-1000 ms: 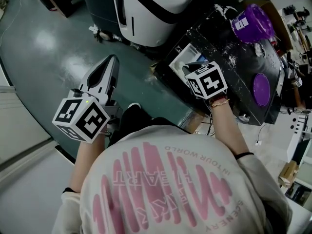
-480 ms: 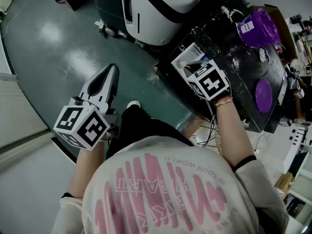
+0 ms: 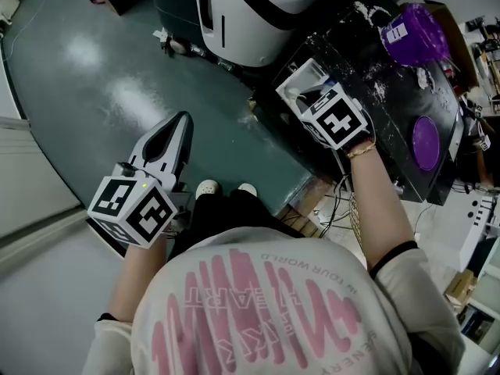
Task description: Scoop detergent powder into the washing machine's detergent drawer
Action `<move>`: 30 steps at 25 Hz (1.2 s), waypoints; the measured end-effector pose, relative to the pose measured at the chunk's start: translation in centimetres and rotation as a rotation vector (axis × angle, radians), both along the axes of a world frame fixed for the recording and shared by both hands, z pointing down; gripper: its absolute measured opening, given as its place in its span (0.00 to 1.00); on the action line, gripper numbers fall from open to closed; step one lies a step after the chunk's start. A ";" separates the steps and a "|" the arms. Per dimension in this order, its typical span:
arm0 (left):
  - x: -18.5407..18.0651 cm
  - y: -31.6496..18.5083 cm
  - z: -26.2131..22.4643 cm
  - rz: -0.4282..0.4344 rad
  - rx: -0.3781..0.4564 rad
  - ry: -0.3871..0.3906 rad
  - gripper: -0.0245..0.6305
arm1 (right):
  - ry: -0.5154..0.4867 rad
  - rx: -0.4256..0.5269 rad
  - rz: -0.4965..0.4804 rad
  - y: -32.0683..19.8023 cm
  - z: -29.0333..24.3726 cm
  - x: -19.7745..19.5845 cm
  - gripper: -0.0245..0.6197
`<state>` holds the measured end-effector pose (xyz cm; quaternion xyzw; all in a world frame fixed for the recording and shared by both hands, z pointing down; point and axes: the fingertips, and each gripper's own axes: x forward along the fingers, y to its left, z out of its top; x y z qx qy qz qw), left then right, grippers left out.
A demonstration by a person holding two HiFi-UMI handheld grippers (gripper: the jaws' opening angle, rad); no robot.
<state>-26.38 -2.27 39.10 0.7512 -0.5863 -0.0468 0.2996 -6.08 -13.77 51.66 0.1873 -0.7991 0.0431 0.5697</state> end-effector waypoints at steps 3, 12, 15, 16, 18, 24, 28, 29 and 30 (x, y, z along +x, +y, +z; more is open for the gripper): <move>-0.3 -0.8 -0.7 0.034 0.017 0.006 0.04 | 0.006 0.020 0.021 -0.2 -0.2 0.0 0.04; -2.3 -1.9 -2.4 0.128 0.080 -0.019 0.04 | 0.047 0.091 0.097 -0.7 -0.5 0.3 0.04; -3.4 -2.2 -2.4 0.128 0.090 -0.015 0.04 | 0.080 0.110 0.109 -0.7 -0.3 0.4 0.04; -3.7 -2.2 -2.4 0.126 0.092 -0.011 0.04 | 0.092 0.122 0.110 -0.7 -0.4 0.3 0.04; -4.2 -2.3 -2.5 0.126 0.098 -0.005 0.04 | 0.125 0.163 0.102 -0.9 -0.6 0.2 0.04; -5.2 -2.4 -3.0 0.146 0.116 0.012 0.04 | 0.145 0.235 0.169 -1.5 -1.7 0.3 0.05; -5.7 -2.5 -3.0 0.153 0.126 0.025 0.04 | 0.157 0.265 0.192 -1.6 -2.3 0.2 0.05; -5.8 -2.4 -3.0 0.156 0.128 0.027 0.04 | 0.162 0.273 0.196 -1.6 -2.4 0.2 0.05; -5.9 -2.4 -3.0 0.158 0.130 0.030 0.04 | 0.168 0.282 0.200 -1.5 -2.5 0.1 0.05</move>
